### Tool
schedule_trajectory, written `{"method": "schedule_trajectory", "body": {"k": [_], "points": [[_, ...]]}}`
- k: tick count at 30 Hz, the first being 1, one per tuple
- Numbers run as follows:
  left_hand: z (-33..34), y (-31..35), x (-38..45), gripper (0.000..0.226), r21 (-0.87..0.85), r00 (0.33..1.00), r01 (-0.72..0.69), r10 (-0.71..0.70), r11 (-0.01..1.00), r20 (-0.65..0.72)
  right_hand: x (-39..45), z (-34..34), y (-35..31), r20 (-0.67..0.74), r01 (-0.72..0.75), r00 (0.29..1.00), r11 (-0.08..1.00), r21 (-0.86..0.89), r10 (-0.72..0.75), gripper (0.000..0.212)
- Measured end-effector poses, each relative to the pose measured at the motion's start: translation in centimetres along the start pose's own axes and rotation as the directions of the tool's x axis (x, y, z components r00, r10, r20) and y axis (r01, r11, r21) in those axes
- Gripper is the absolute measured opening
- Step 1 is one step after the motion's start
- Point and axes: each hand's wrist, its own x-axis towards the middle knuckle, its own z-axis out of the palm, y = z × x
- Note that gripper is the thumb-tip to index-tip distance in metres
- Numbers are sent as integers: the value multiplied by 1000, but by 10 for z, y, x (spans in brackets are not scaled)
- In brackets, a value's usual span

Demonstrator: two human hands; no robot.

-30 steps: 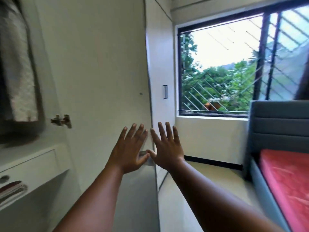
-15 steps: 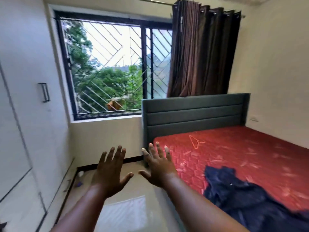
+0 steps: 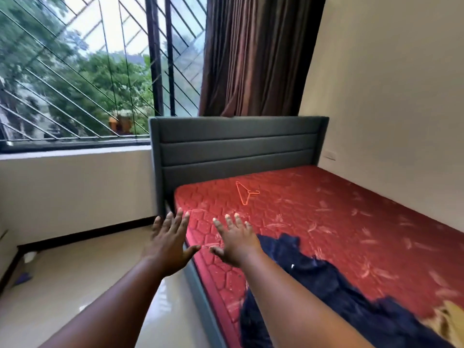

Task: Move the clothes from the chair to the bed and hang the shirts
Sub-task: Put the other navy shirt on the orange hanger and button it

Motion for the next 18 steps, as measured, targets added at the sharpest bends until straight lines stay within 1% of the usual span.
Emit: {"method": "schedule_trajectory", "body": {"k": [3, 4, 6, 8, 10, 12, 15, 17, 18], "points": [[15, 3, 36, 113, 30, 995, -103, 104, 994, -8, 20, 13, 21, 32, -31, 999, 999, 8, 31, 79], [19, 0, 51, 112, 20, 994, -111, 111, 994, 0, 30, 17, 26, 47, -36, 998, 999, 7, 36, 79], [28, -5, 80, 110, -17, 997, -79, 79, 997, 6, 50, 22, 35, 72, -48, 996, 999, -13, 49, 79], [37, -10, 112, 112, -48, 997, -72, 73, 996, 13, 77, 23, 44, 74, -75, 994, 997, -33, 77, 79], [45, -17, 143, 112, -43, 992, -121, 122, 992, 28, 106, 21, 51, 69, -111, 991, 993, -48, 114, 80], [51, -32, 178, 111, -55, 986, -167, 168, 984, 7, 142, 16, 51, 46, -159, 986, 986, -53, 161, 79], [61, -62, 232, 109, -119, 989, -148, 146, 982, -30, 196, 11, 42, 34, -212, 976, 977, -23, 213, 79], [70, -83, 263, 109, -136, 991, -131, 130, 982, -14, 232, 12, 32, 43, -229, 973, 973, 6, 228, 78], [74, -90, 274, 109, -130, 989, -146, 147, 981, -7, 244, 14, 29, 50, -232, 972, 972, 24, 231, 77]]}}
